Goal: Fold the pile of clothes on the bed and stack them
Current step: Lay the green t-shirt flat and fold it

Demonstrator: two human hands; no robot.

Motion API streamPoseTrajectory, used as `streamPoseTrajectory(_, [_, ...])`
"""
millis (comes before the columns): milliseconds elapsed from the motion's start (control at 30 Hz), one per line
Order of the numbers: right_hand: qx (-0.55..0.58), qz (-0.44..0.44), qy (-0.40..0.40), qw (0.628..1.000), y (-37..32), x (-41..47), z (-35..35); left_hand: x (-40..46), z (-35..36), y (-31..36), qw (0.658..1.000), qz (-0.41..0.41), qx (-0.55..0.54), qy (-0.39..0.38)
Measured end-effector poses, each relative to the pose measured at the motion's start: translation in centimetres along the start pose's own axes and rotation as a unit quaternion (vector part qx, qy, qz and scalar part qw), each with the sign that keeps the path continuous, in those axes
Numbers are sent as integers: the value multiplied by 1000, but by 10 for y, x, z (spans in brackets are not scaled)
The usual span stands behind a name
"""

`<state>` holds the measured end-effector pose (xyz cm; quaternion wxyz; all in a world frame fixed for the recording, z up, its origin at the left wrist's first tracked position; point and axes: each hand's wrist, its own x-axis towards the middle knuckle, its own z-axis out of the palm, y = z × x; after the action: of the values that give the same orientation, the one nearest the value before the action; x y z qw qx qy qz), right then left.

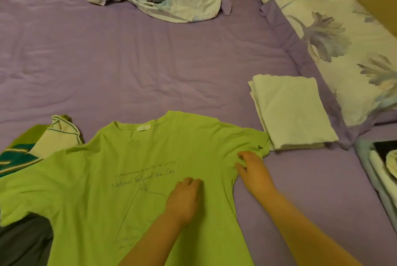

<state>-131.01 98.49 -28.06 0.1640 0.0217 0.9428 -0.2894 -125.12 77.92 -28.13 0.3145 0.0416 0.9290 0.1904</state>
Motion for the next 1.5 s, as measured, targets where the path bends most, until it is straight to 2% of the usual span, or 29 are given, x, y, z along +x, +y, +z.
streamPoseTrajectory(100, [-73,-44,5,996,3,53,-16,51,-26,13,999,15,11,26])
streamPoseTrajectory(200, [-209,-71,-16,975,13,98,-28,109,-53,27,996,32,21,75])
streamPoseTrajectory(300, [-292,-24,-41,955,19,121,-32,160,-77,37,994,30,31,102])
streamPoseTrajectory(367, [-311,-15,-54,949,19,127,-35,182,-88,38,995,23,41,82])
streamPoseTrajectory(433, [-287,-32,-41,956,17,133,-40,195,-97,37,996,12,68,64])
streamPoseTrajectory(467, [-255,-31,-23,966,16,136,-43,198,-102,36,995,-2,59,84])
streamPoseTrajectory(567, [-196,-5,16,980,14,145,-51,204,-115,37,980,-52,-89,171])
streamPoseTrajectory(633, [-196,-1,-11,981,15,143,-54,204,-115,39,970,-69,-138,187])
streamPoseTrajectory(767, [-207,15,-117,971,18,133,-50,200,-100,43,964,-64,-165,198])
streamPoseTrajectory(800, [-194,19,-110,975,19,132,-50,197,-96,46,961,-51,-175,206])
streamPoseTrajectory(867, [-77,40,-57,995,21,130,-53,184,-88,50,960,-17,-178,218])
streamPoseTrajectory(933, [30,44,-1,999,22,126,-54,166,-72,52,965,13,-133,226])
streamPoseTrajectory(967, [45,44,2,998,22,121,-52,155,-61,52,967,19,-103,231])
streamPoseTrajectory(1067, [50,85,-21,995,25,97,-35,121,-29,49,975,-6,-37,219])
streamPoseTrajectory(1133, [49,126,3,991,28,76,-24,102,-9,47,978,-33,-29,202])
streamPoseTrajectory(1200, [42,145,34,988,27,61,-13,87,6,43,987,-64,1,149])
streamPoseTrajectory(1267, [42,100,60,992,25,54,-6,78,16,43,990,-87,41,101])
streamPoseTrajectory(1333, [48,51,64,995,28,59,-11,72,15,47,989,-71,65,113])
streamPoseTrajectory(1400, [-62,-4,52,997,37,64,-23,69,16,49,984,-44,106,136])
streamPoseTrajectory(1433, [-135,-28,52,989,43,64,-27,68,18,50,982,-33,127,134])
streamPoseTrajectory(1500, [-210,-49,46,975,51,64,-32,67,24,49,982,-12,157,103])
